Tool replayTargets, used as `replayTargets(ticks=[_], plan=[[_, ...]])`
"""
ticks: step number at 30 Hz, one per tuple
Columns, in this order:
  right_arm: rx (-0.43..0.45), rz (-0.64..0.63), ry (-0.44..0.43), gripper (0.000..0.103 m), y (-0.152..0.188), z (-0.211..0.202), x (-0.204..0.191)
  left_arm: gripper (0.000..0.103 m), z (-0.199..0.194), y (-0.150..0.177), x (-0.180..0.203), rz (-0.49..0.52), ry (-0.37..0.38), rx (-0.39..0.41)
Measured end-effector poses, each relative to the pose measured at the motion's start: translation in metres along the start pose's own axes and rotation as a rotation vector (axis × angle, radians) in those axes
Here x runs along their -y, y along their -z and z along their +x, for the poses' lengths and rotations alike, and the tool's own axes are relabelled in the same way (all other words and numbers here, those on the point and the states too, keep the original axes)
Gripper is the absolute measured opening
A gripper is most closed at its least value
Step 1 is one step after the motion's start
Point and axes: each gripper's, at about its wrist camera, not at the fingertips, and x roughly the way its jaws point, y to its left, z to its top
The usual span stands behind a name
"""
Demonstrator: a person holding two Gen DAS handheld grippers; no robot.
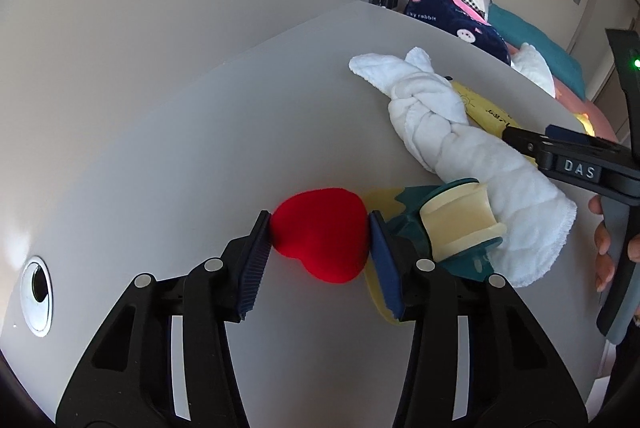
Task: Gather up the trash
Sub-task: 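Grasp the red heart toy with the left gripper while the right grasps the yellow snack bag, then carry the red heart toy and yellow snack bag over the floor bin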
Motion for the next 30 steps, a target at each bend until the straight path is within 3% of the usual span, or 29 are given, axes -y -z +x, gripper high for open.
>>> replayTargets(ticks=[3,6,9,10,13,30], plan=[[-0.014,-0.022,0.004,0.08,-0.002,0.008,-0.005,0.048,-0.001,0.001,0.001,0.008,-0.015,0.009],[-0.019,-0.022,-0.015,0.068,-0.005,0.013,-0.006,0.047,-0.002,0.002,0.0,0.002,-0.03,0.012],[-0.017,-0.02,-0.025,0.048,-0.006,0.012,-0.006,0.047,-0.001,0.0,-0.004,-0.018,-0.034,0.013],[-0.019,-0.018,-0.024,0.037,-0.007,0.012,-0.006,0.047,-0.001,0.0,-0.006,-0.025,-0.035,0.013],[-0.017,-0.022,-0.016,0.025,-0.006,0.01,-0.007,0.047,-0.002,0.001,-0.01,-0.041,-0.035,0.015],[0.018,0.02,-0.052,0.021,0.017,-0.045,0.013,0.047,-0.04,0.003,0.002,-0.051,-0.047,0.077]])
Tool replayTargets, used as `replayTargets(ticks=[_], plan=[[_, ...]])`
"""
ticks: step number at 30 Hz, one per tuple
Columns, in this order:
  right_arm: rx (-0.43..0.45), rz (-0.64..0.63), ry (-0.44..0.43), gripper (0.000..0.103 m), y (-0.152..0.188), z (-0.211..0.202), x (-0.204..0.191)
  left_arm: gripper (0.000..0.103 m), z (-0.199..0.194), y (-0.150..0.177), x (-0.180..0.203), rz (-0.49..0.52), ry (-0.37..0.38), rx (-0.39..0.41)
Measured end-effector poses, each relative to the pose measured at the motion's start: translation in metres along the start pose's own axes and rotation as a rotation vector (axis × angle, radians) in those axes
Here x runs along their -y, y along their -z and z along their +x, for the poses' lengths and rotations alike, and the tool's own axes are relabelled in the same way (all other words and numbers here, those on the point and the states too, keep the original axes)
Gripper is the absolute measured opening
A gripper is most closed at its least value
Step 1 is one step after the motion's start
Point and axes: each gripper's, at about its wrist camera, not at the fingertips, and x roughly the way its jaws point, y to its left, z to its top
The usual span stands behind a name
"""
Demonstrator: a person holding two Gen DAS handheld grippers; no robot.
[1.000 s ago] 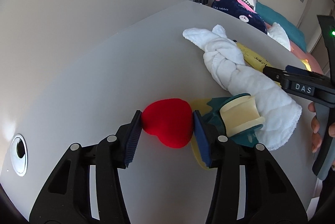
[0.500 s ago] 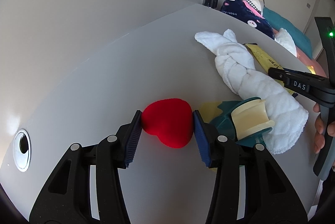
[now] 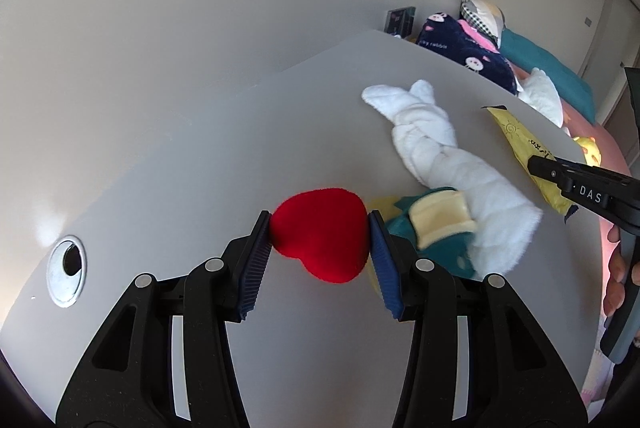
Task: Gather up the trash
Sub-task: 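Carry the red heart toy and yellow snack bag over the floor bin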
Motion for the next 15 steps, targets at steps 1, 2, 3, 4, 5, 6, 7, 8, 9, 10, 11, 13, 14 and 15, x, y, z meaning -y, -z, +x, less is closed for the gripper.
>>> replayTargets(ticks=[1,2,3,4,5,6,7,8,9,10,11,13,14,15], plan=[[0.005,0.004,0.0,0.021,0.002,-0.006,0.002,0.047,-0.004,0.0,0.004,0.006,-0.002,0.006],[0.008,0.006,-0.001,0.021,0.003,-0.009,0.003,0.047,-0.007,0.001,0.006,0.009,-0.001,0.01],[0.012,0.008,-0.001,0.021,0.005,-0.014,0.004,0.047,-0.012,0.001,0.009,0.01,0.004,0.013],[0.014,0.01,-0.002,0.021,0.007,-0.018,0.006,0.047,-0.014,0.001,0.011,0.009,0.007,0.015],[0.019,0.013,-0.003,0.021,0.01,-0.025,0.007,0.047,-0.018,0.002,0.013,0.01,0.012,0.018],[0.02,0.015,-0.005,0.021,0.011,-0.029,0.009,0.047,-0.021,0.002,0.015,0.011,0.017,0.019],[0.022,0.016,-0.006,0.021,0.014,-0.034,0.01,0.047,-0.025,0.004,0.018,0.013,0.023,0.021],[0.024,0.017,-0.007,0.021,0.015,-0.038,0.011,0.047,-0.028,0.004,0.021,0.015,0.028,0.023],[0.026,0.019,-0.006,0.021,0.017,-0.043,0.012,0.047,-0.031,0.005,0.024,0.015,0.033,0.026],[0.028,0.019,-0.005,0.021,0.02,-0.046,0.013,0.047,-0.034,0.006,0.027,0.017,0.041,0.028],[0.03,0.021,-0.005,0.021,0.022,-0.051,0.014,0.047,-0.037,0.007,0.03,0.019,0.046,0.03],[0.035,0.025,-0.006,0.021,0.028,-0.06,0.017,0.047,-0.044,0.009,0.038,0.027,0.055,0.035],[0.038,0.027,-0.006,0.021,0.031,-0.064,0.018,0.047,-0.048,0.011,0.041,0.031,0.059,0.038],[0.041,0.03,-0.006,0.021,0.033,-0.068,0.02,0.047,-0.053,0.013,0.045,0.036,0.064,0.042]])
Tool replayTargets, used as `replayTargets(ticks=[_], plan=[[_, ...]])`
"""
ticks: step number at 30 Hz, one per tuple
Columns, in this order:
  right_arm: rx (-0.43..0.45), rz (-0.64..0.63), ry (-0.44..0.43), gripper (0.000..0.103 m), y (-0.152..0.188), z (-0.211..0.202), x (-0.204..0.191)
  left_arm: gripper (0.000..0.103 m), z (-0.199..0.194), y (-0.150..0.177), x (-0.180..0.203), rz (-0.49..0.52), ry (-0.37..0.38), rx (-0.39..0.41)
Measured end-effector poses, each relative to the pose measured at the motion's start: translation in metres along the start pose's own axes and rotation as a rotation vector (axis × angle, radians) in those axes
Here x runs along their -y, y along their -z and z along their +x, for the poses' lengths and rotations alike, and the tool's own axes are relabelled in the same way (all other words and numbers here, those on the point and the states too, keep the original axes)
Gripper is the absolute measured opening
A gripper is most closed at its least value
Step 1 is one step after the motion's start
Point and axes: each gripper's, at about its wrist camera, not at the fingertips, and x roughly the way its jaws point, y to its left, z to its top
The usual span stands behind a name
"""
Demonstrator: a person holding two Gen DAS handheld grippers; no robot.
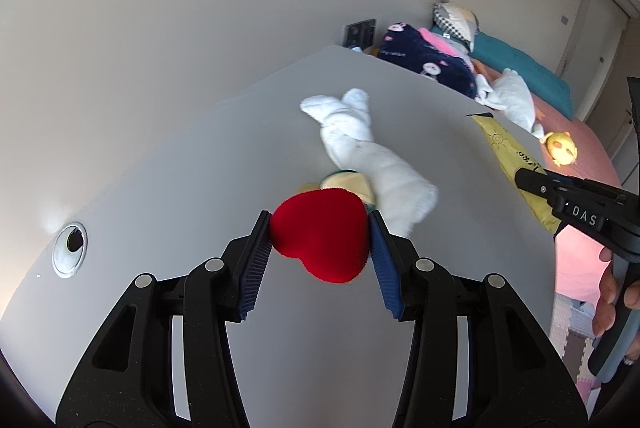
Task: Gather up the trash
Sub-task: 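Carry the red heart toy and yellow snack bag over the floor bin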
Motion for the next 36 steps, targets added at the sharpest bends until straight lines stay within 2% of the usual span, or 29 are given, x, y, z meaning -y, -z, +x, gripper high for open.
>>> replayTargets(ticks=[17,36], plan=[[0.023,0.046,0.011,0.021,0.052,-0.059,0.033,0.047,-0.029,0.025,0.064,0.062,0.069,0.004],[0.027,0.137,0.066,0.021,0.089,-0.087,0.093,0.047,-0.023,0.041,0.131,0.137,0.151,-0.031]])
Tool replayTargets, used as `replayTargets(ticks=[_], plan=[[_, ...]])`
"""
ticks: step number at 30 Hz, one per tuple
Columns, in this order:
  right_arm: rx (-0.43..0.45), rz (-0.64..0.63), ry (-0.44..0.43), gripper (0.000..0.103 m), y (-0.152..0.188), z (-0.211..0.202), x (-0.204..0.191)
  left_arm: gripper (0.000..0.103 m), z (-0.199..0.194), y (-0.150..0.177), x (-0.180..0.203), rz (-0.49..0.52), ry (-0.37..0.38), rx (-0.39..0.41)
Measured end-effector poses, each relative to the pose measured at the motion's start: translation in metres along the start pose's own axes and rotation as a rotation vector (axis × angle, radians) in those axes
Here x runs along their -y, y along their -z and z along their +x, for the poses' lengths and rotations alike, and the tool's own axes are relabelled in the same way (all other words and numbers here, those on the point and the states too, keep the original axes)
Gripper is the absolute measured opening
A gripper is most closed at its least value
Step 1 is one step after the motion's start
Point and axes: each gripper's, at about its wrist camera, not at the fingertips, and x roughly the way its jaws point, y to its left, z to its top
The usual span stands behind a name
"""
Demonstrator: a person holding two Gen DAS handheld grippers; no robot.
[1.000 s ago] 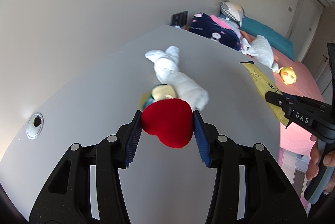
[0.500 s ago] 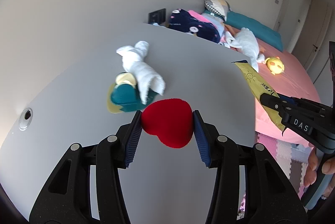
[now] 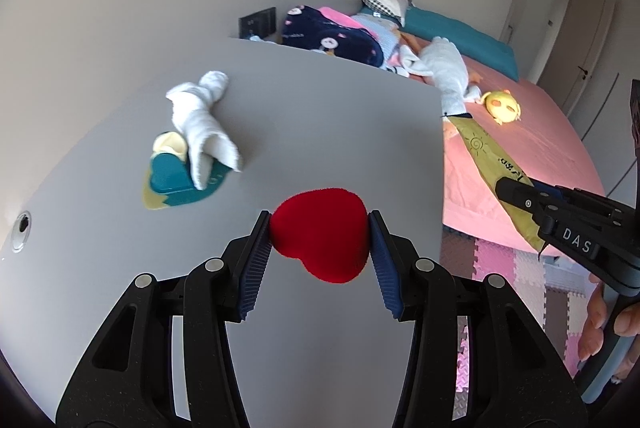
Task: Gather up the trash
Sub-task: 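Carry the red heart toy and yellow snack bag over the floor bin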
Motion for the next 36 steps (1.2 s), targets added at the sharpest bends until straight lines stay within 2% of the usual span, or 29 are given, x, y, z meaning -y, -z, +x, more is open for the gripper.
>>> replayTargets(ticks=[26,36], plan=[[0.006,0.164,0.129,0.021,0.024,-0.019,0.105,0.047,0.038,-0.008,0.101,0.138,0.126,-0.065],[0.005,0.227,0.169,0.021,0.033,-0.026,0.138,0.047,0.051,-0.007,0.127,0.183,0.162,-0.091]])
